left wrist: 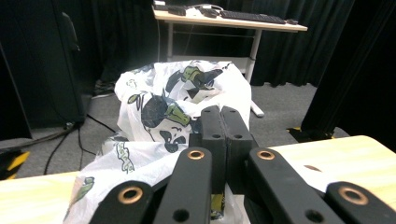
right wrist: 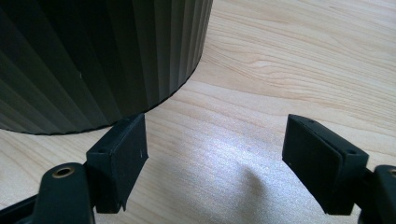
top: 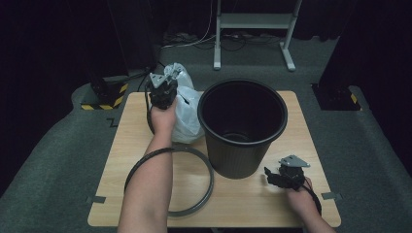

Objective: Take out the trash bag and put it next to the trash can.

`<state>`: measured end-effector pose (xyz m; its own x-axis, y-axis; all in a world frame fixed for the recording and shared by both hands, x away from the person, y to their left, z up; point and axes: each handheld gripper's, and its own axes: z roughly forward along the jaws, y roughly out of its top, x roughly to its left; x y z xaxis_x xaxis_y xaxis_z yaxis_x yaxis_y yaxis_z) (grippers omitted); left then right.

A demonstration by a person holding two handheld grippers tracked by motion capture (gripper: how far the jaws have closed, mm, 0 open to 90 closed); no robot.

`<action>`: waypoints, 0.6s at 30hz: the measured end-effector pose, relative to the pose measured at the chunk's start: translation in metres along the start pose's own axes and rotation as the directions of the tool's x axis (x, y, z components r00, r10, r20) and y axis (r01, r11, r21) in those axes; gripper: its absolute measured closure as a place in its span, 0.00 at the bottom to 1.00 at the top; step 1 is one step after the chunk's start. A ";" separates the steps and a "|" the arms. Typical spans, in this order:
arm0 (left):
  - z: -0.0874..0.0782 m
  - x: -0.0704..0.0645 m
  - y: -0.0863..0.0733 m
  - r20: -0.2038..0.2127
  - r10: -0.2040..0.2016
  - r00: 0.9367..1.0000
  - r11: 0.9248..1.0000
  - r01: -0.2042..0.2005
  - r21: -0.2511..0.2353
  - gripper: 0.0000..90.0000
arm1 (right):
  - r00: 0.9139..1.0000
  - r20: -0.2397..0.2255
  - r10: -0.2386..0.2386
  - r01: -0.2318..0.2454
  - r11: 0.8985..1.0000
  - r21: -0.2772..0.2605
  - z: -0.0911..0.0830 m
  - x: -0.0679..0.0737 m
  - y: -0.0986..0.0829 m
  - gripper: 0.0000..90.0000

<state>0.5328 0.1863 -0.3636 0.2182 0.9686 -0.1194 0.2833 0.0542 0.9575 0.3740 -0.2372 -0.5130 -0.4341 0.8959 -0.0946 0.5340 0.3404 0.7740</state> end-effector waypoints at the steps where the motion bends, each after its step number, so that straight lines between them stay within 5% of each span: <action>1: 0.001 -0.001 -0.001 0.002 -0.006 1.000 1.000 0.006 0.001 0.99 | 1.000 -0.001 0.001 -0.001 1.000 0.001 0.000 0.000 0.000 0.25; 4: 0.001 -0.002 -0.001 0.005 0.003 1.000 1.000 -0.003 0.007 0.94 | 1.000 -0.003 -0.001 0.001 1.000 0.000 0.000 -0.001 0.000 0.25; 8: -0.001 -0.003 0.000 0.007 -0.012 1.000 1.000 0.012 0.006 0.72 | 1.000 -0.003 -0.002 0.002 1.000 -0.003 0.000 0.000 0.000 0.25; 18: -0.015 -0.006 -0.001 0.053 -0.003 0.999 0.999 0.005 -0.048 0.40 | 1.000 -0.006 -0.004 0.004 1.000 -0.002 0.000 0.002 0.001 0.25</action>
<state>0.5168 0.1840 -0.3594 0.2665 0.9542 -0.1359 0.2396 0.0710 0.9683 0.3733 -0.2352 -0.5123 -0.4406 0.8927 -0.0942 0.5309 0.3438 0.7746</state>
